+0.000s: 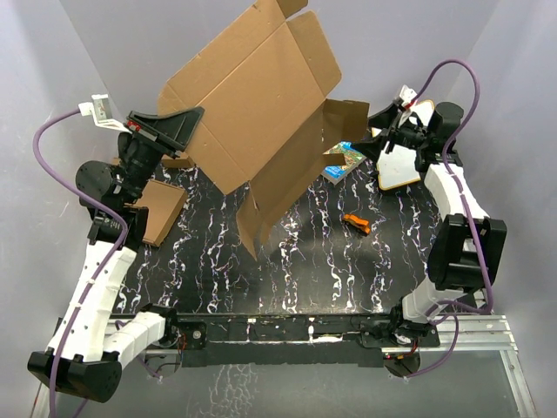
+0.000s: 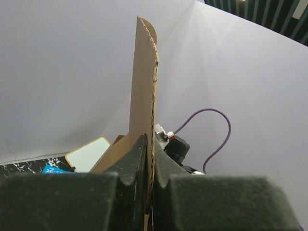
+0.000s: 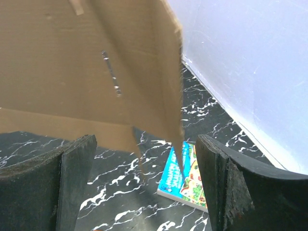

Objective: Fold the paper box

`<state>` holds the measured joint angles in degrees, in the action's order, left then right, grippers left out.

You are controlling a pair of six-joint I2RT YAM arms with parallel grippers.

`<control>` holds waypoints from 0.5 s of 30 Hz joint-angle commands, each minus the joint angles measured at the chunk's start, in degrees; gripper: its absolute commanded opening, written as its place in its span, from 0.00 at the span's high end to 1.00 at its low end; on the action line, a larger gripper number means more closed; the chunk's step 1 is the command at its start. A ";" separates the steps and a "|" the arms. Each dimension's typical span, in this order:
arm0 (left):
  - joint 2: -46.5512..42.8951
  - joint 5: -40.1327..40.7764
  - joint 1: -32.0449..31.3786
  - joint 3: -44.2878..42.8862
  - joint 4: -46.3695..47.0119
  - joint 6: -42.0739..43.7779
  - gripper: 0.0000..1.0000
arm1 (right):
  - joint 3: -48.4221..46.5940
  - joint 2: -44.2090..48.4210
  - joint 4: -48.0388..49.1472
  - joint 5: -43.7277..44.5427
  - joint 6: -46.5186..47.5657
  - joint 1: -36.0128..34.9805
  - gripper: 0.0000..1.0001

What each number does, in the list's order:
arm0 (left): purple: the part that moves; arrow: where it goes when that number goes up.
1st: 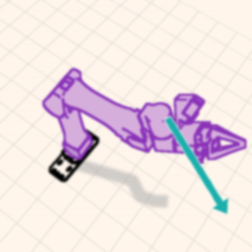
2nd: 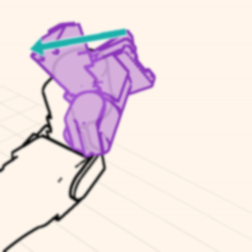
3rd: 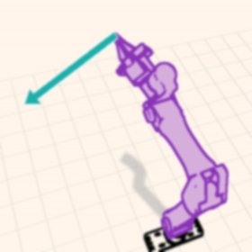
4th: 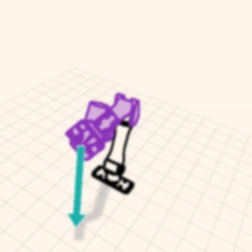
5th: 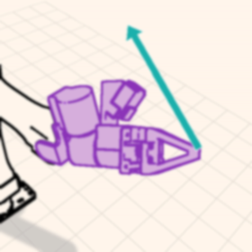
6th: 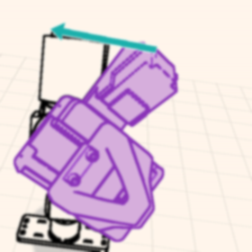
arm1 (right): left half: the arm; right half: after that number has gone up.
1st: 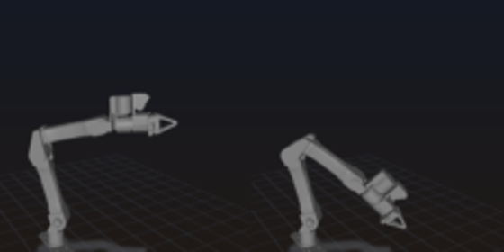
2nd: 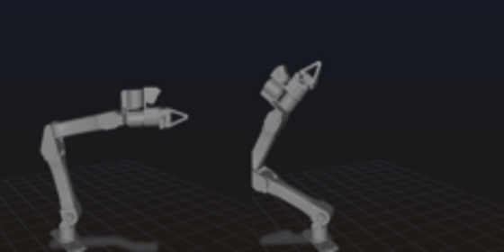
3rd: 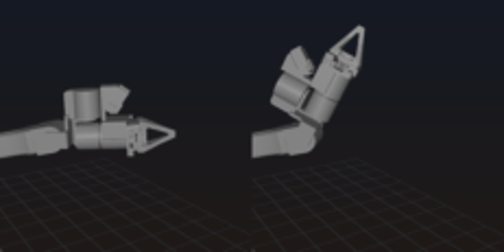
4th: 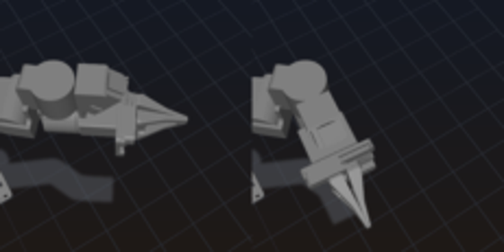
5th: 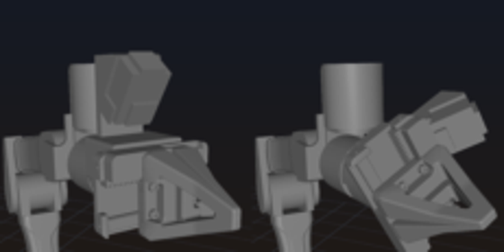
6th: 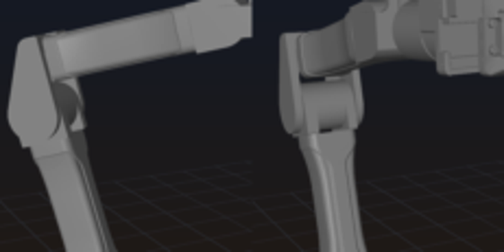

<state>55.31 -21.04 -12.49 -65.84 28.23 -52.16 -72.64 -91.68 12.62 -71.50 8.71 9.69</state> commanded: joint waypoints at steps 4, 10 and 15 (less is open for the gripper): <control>-2.50 -0.47 0.06 0.61 4.60 -1.97 1.00 | -8.96 -2.73 1.58 3.86 4.42 -2.31 0.52; -4.49 3.49 0.04 0.67 -3.84 8.59 1.00 | -5.80 1.38 -5.93 5.02 10.22 -2.38 0.92; -6.40 5.37 0.08 4.10 -8.23 22.87 1.00 | -6.25 4.21 -20.65 10.84 11.77 -5.75 0.92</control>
<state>51.62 -18.04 -12.49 -64.27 21.78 -41.67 -77.93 -91.70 1.63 -65.84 16.43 6.50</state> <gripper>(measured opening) 0.010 0.091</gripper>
